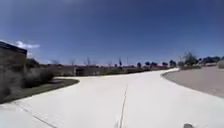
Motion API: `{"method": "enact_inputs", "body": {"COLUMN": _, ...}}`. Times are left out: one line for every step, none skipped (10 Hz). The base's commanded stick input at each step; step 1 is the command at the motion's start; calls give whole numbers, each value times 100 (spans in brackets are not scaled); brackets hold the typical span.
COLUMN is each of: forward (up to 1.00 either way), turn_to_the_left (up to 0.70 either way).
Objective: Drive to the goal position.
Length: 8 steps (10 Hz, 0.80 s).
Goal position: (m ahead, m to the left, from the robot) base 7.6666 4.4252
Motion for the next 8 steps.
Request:
{"method": "enact_inputs", "body": {"forward": 85, "turn_to_the_left": 0}}
{"method": "enact_inputs", "body": {"forward": 85, "turn_to_the_left": 0}}
{"method": "enact_inputs", "body": {"forward": 85, "turn_to_the_left": 0}}
{"method": "enact_inputs", "body": {"forward": 85, "turn_to_the_left": 0}}
{"method": "enact_inputs", "body": {"forward": 85, "turn_to_the_left": 0}}
{"method": "enact_inputs", "body": {"forward": 85, "turn_to_the_left": 0}}
{"method": "enact_inputs", "body": {"forward": 85, "turn_to_the_left": 0}}
{"method": "enact_inputs", "body": {"forward": 85, "turn_to_the_left": 0}}
